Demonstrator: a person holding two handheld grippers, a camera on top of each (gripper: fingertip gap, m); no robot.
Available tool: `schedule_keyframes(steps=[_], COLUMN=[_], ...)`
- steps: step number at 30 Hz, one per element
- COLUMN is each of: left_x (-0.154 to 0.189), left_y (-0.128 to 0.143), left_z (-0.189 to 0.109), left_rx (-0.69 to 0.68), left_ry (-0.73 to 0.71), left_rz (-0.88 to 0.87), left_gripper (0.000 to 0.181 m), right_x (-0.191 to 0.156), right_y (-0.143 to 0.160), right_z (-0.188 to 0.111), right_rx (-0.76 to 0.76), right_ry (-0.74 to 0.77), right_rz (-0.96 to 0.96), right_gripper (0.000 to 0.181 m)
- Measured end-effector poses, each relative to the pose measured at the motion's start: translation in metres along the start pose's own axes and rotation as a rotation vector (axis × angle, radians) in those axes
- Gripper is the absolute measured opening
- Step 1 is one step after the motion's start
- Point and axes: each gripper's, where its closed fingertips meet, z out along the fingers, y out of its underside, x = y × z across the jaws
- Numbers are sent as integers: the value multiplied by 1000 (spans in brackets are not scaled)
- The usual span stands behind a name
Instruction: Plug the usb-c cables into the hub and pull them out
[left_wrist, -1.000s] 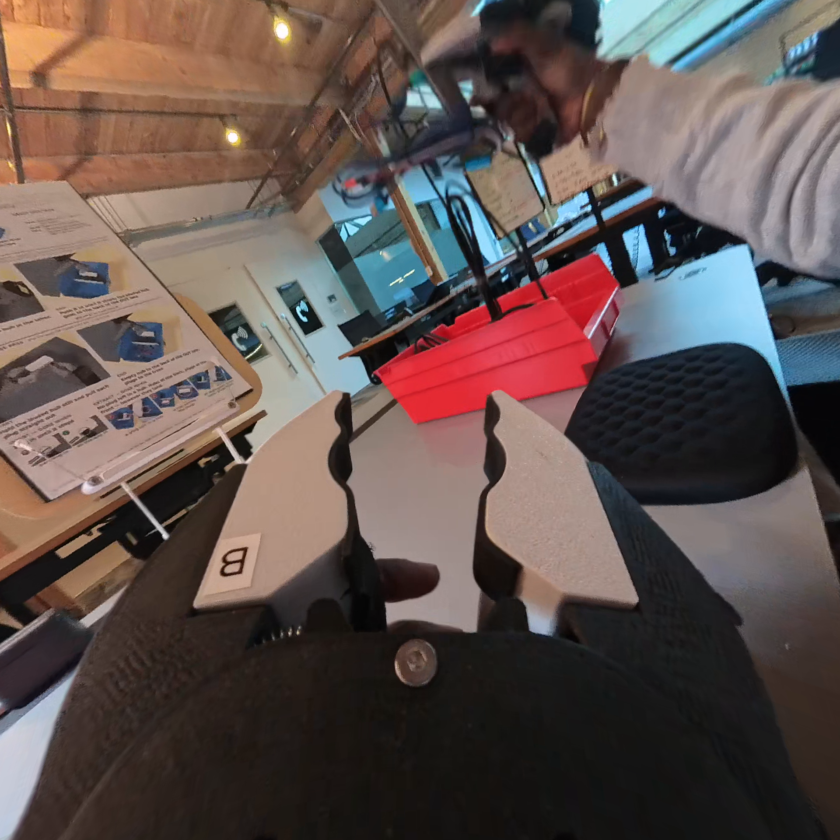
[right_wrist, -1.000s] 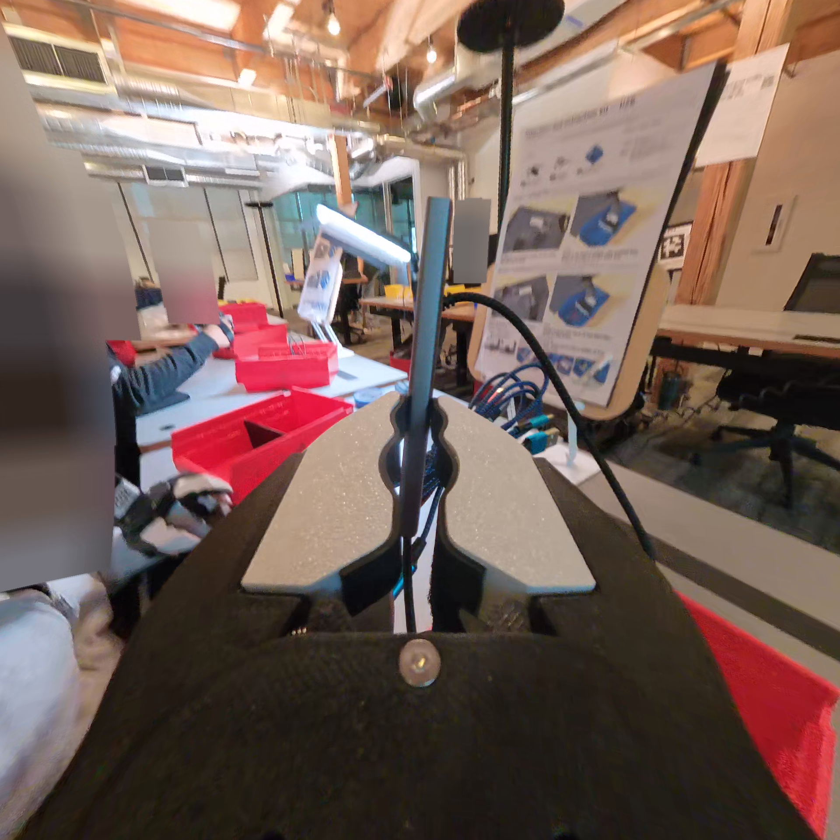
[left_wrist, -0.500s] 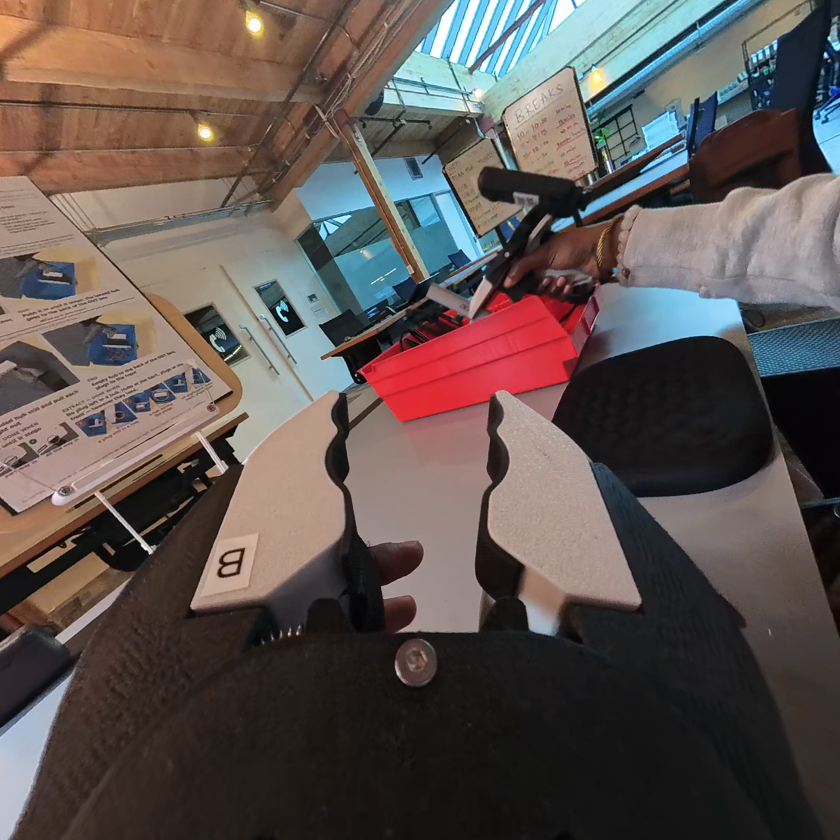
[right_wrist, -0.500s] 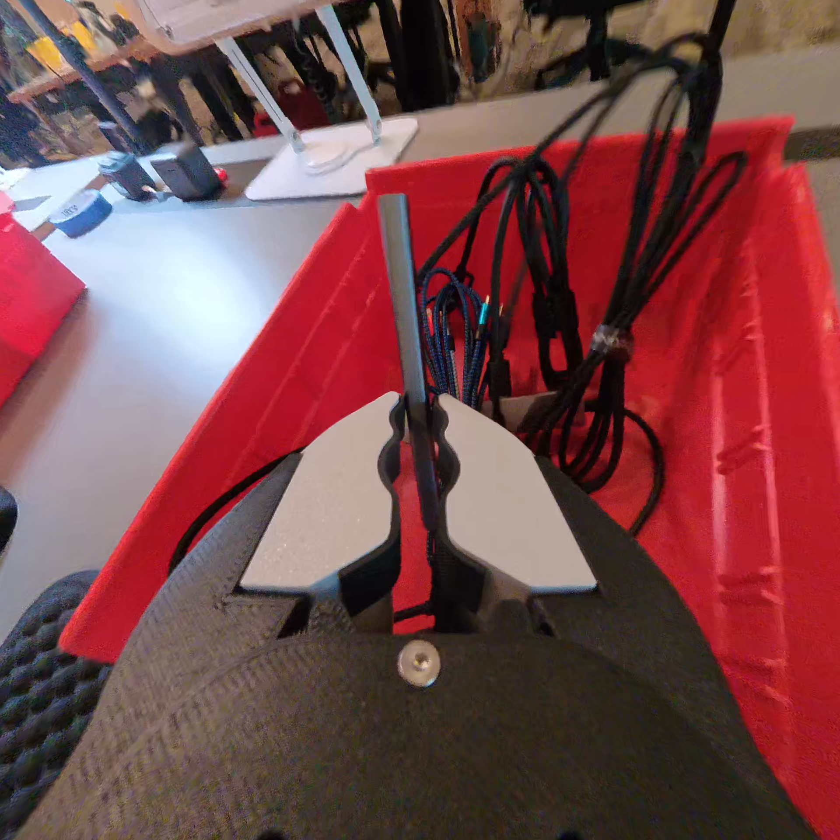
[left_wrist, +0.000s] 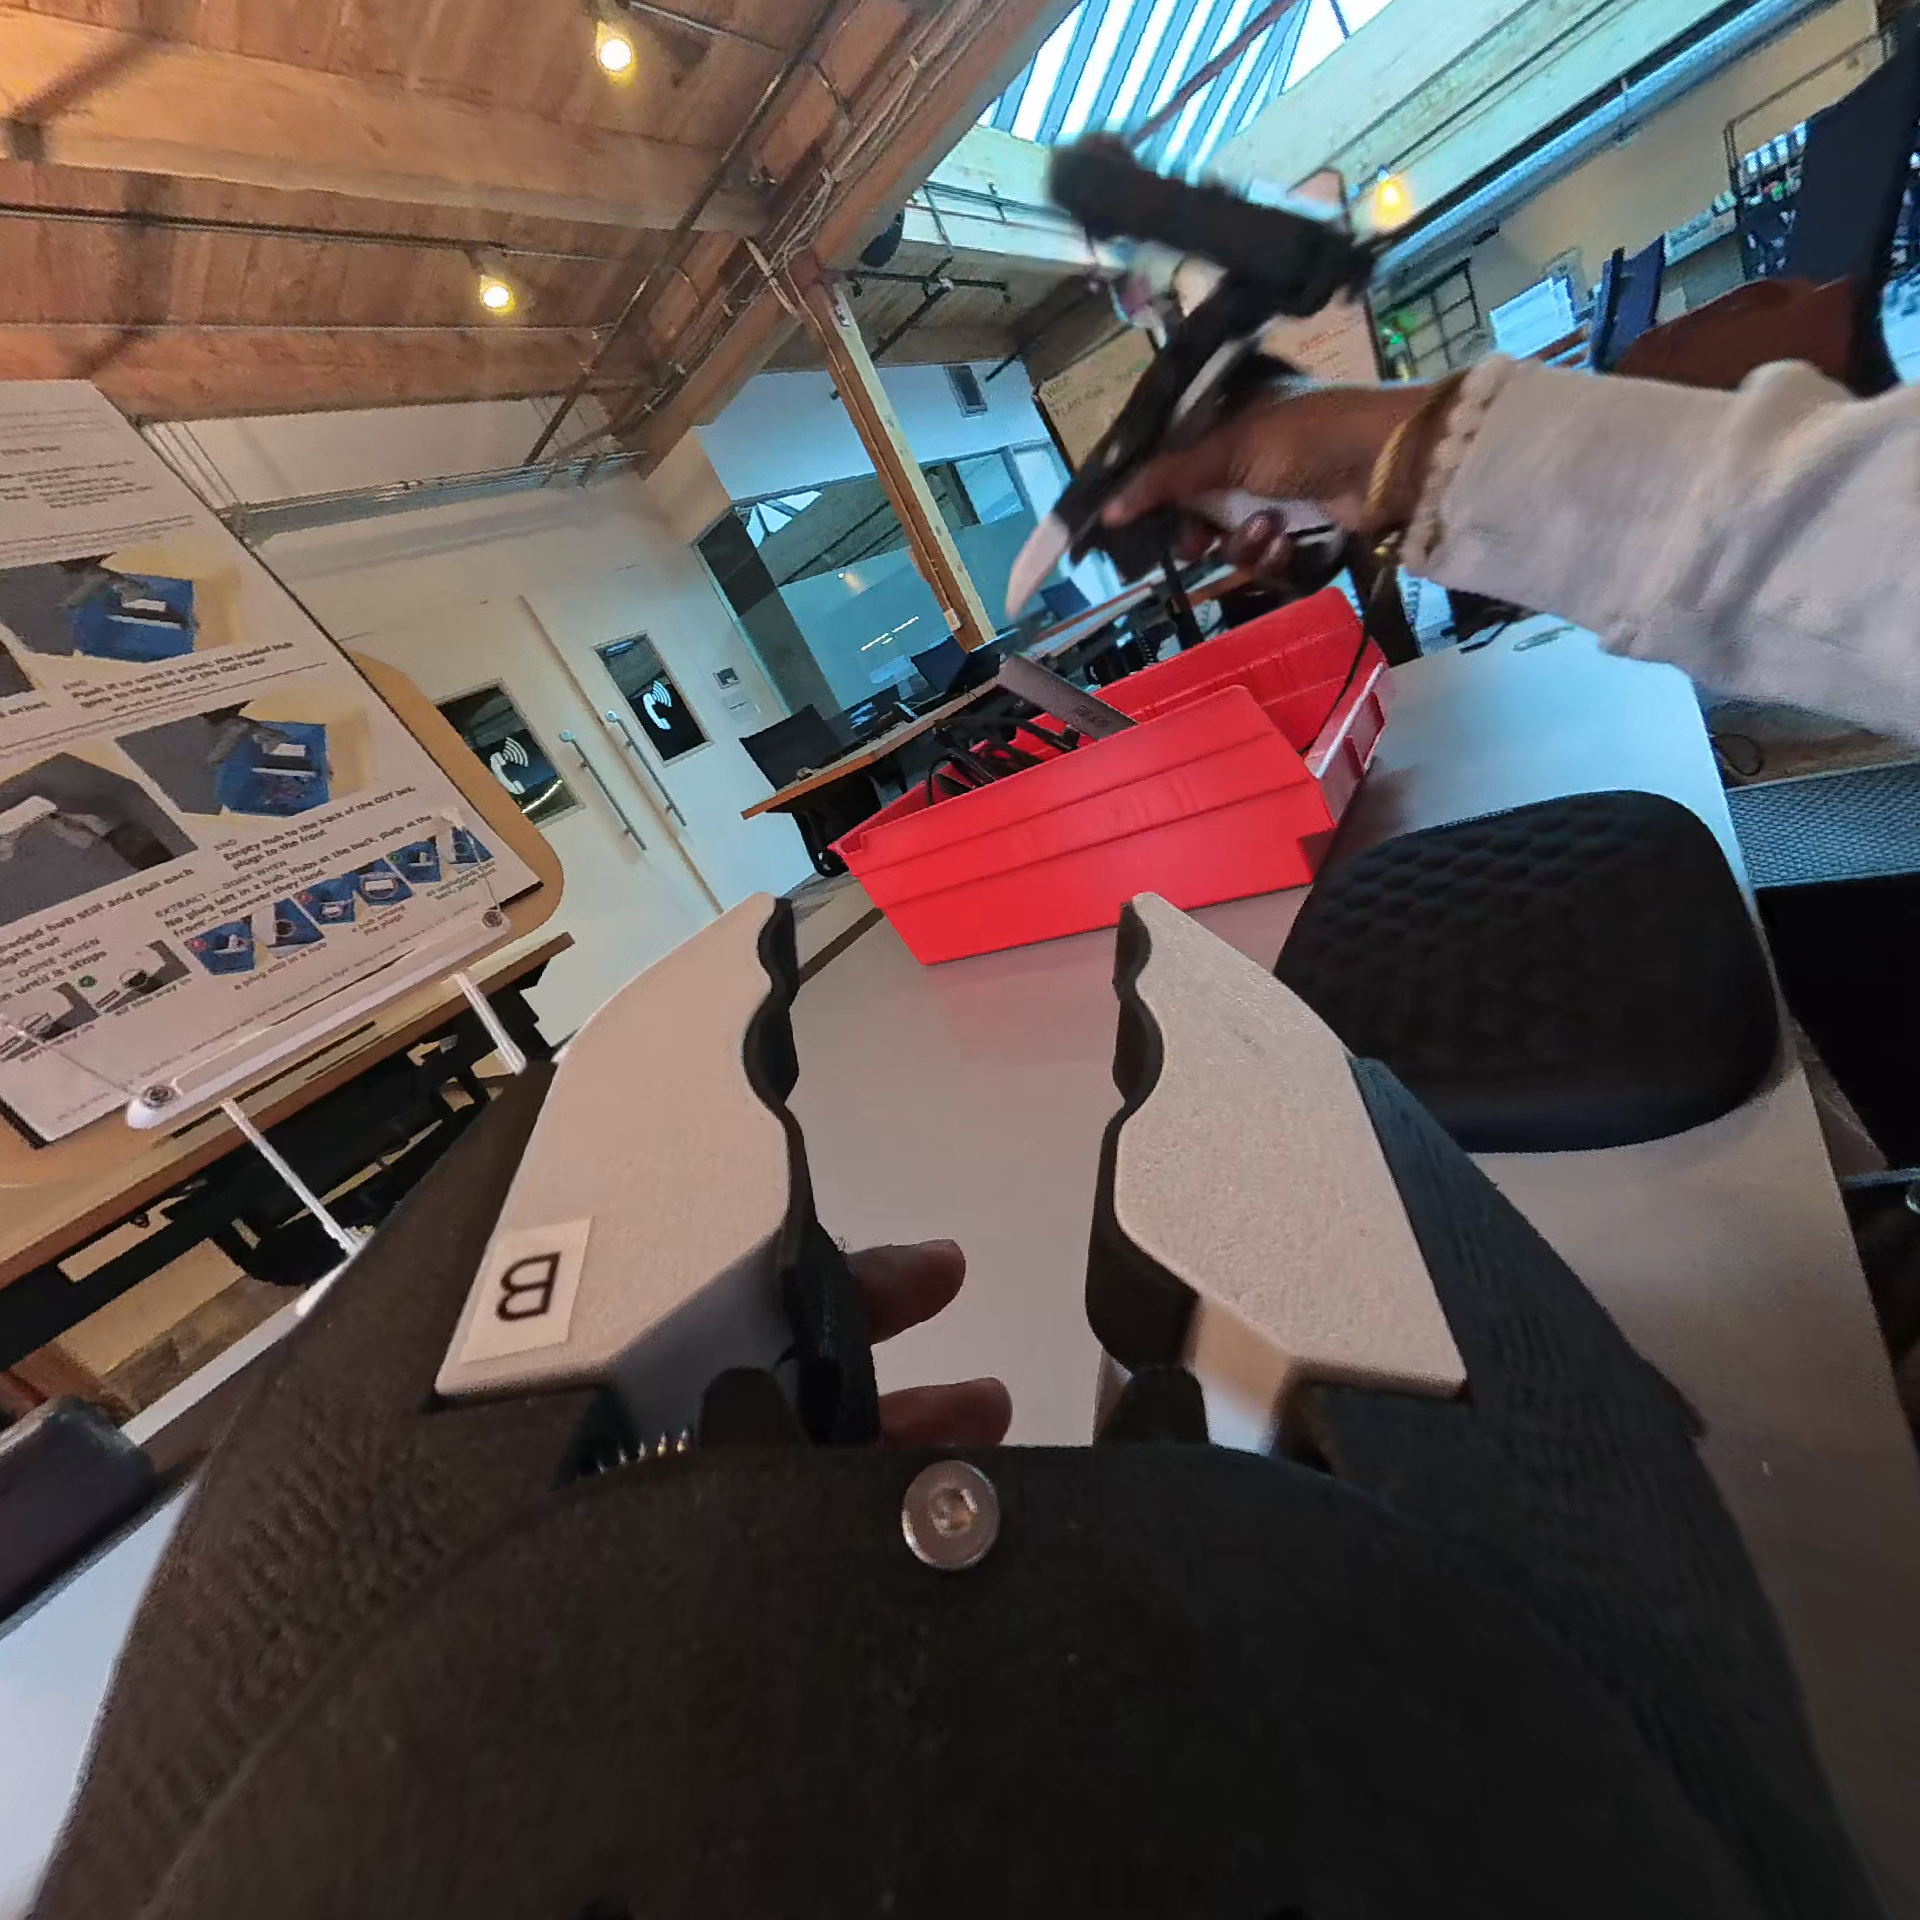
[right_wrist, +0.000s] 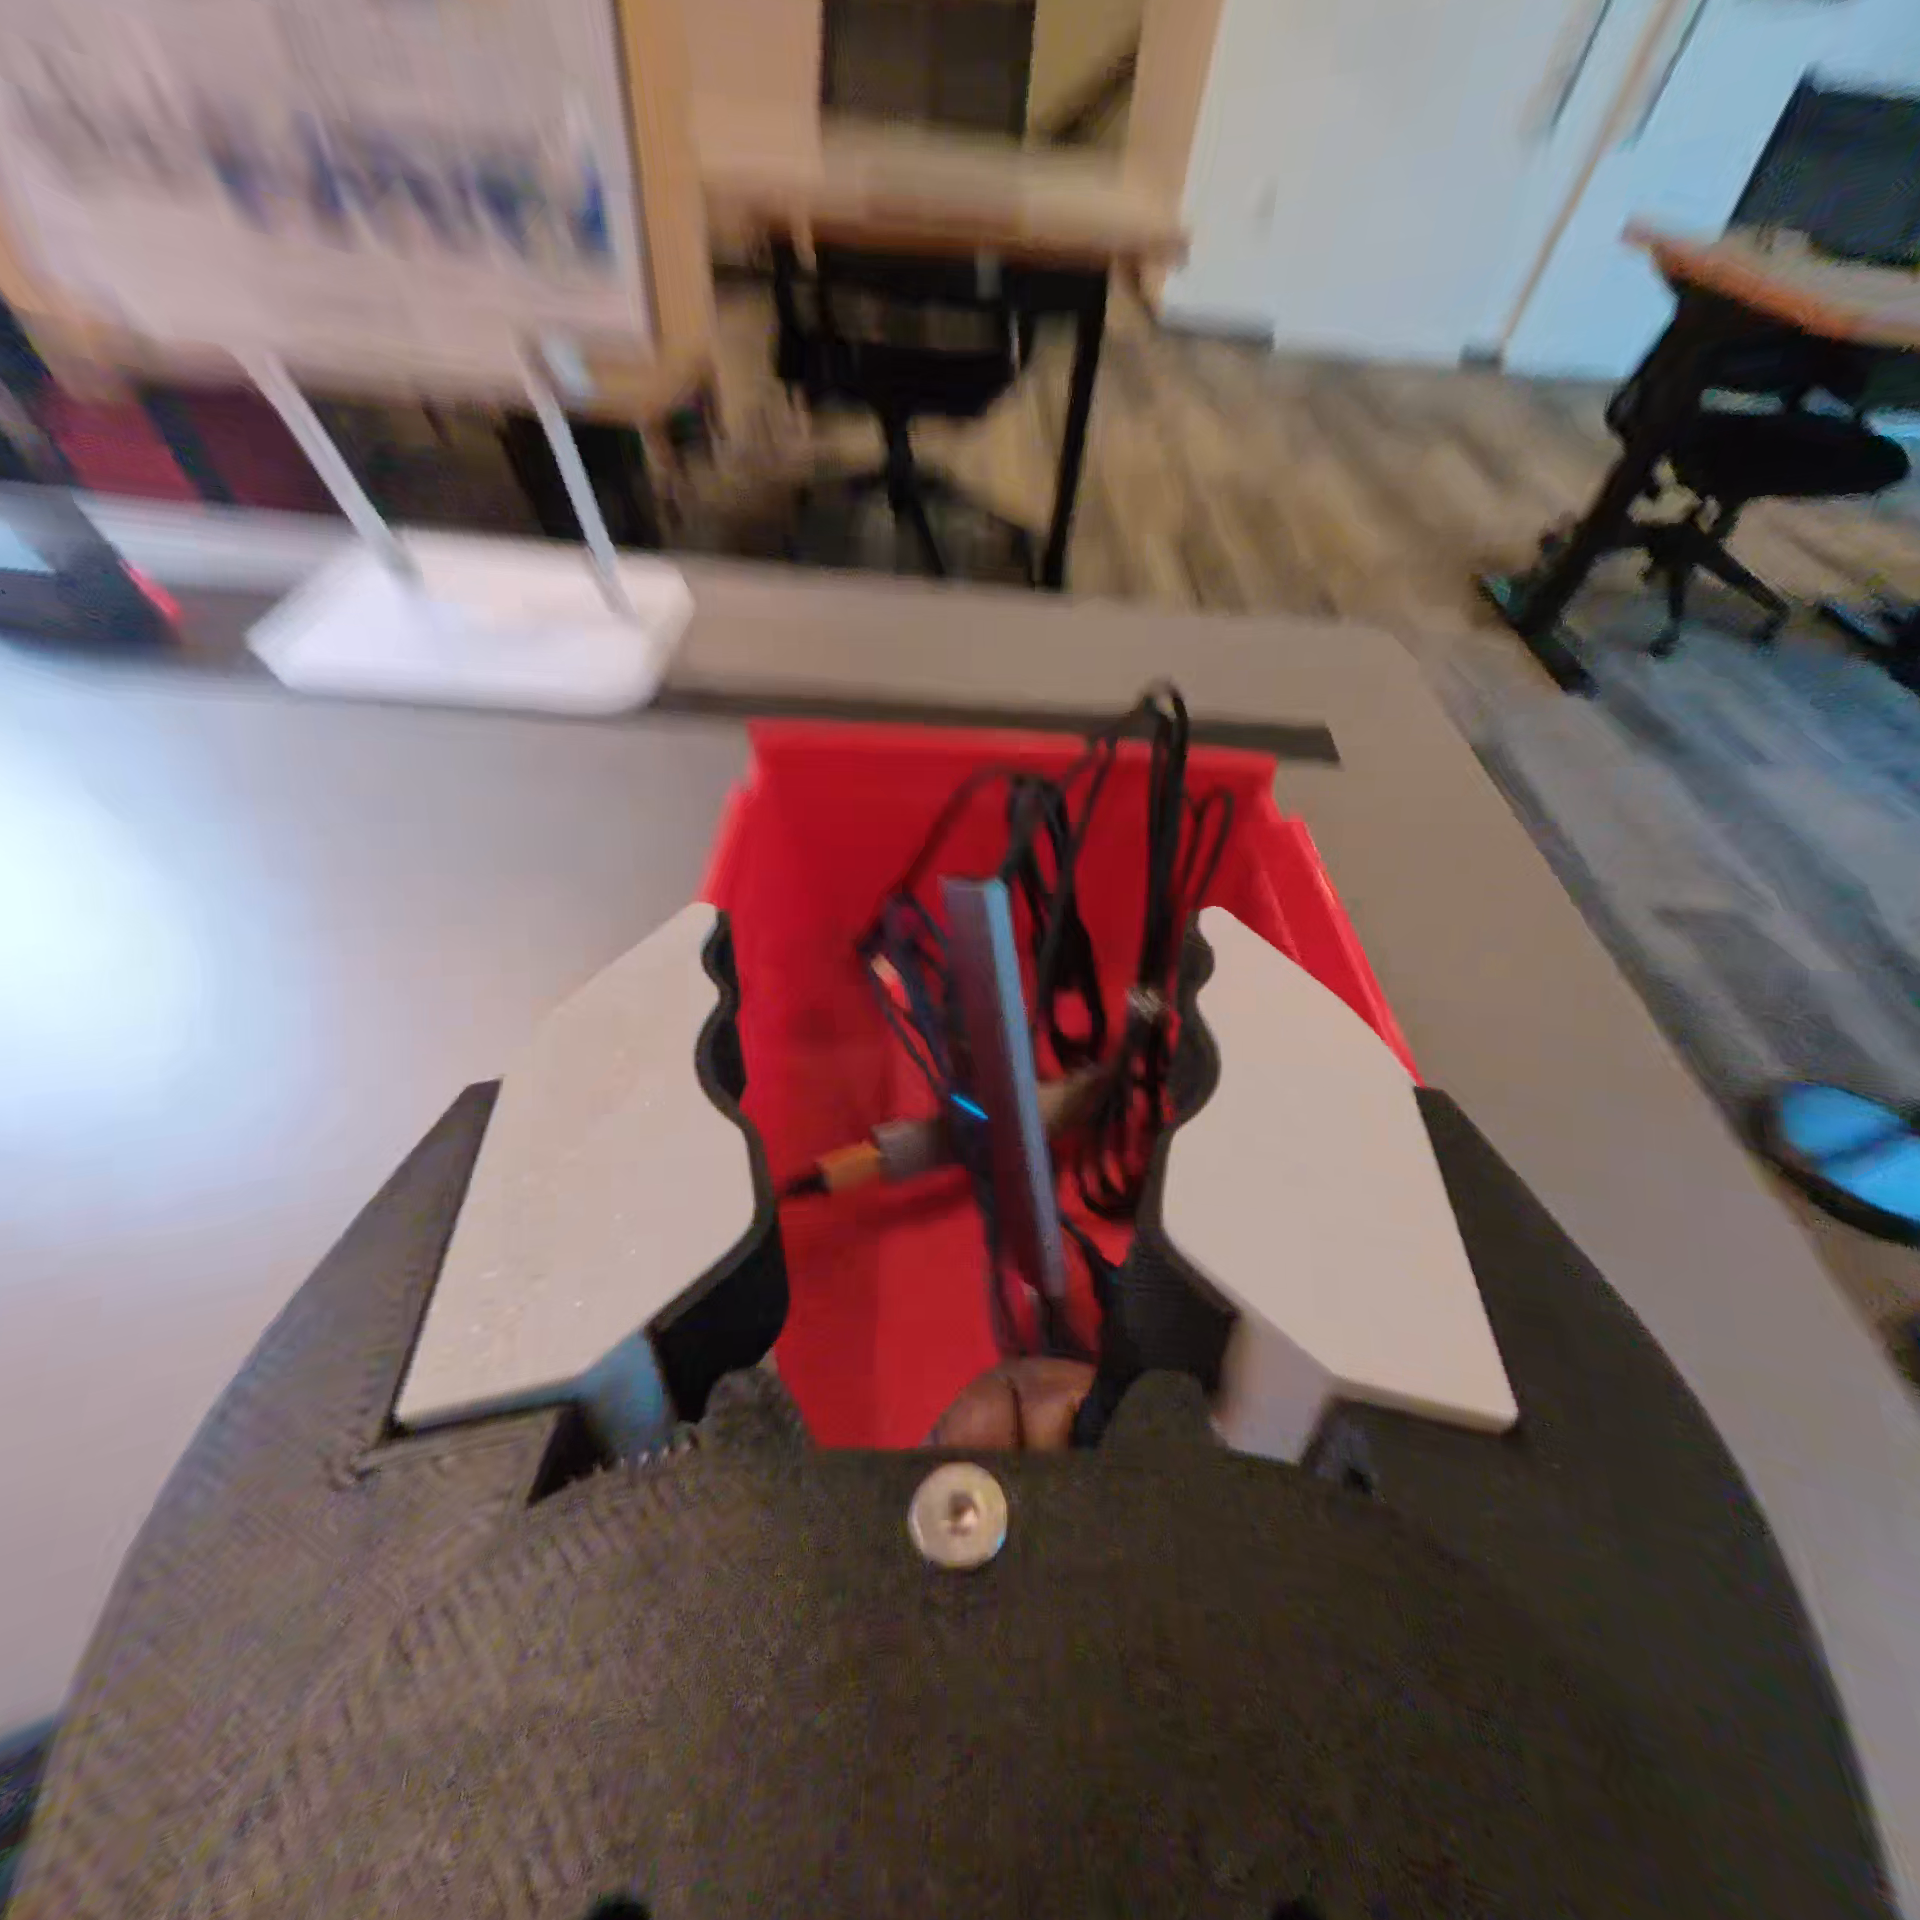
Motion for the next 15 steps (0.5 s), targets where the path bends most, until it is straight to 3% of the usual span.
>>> schedule_keyframes(steps=[2, 4, 8, 11, 12, 14, 15], left_x=[-6, -12, -25, -30, -31, -29, -28], left_y=[0, 0, -4, -4, -4, -4, -4], left_z=[-1, -2, -7, -9, -9, -9, -8], left_rx=[1, 8, 42, 54, 54, 50, 48], left_ry=[-25, -54, -105, -128, -129, -124, -118], left_rz=[-29, -64, -143, -176, -177, -169, -162], left_gripper=[59, 59, 59, 58, 58, 58, 57], right_x=[-16, -35, -61, -80, -85, -84, -83], right_y=[-22, -13, 69, 98, 107, 124, 127], right_z=[-36, -59, -63, -52, -46, -29, -20], right_rx=[192, 203, -184, -331, -383, -472, -477], right_ry=[-115, -275, -446, -461, -449, -320, -238], right_rz=[126, 159, 3, -83, -106, -194, -244], right_gripper=[89, 88, 78, 65, 60, 27, 20])
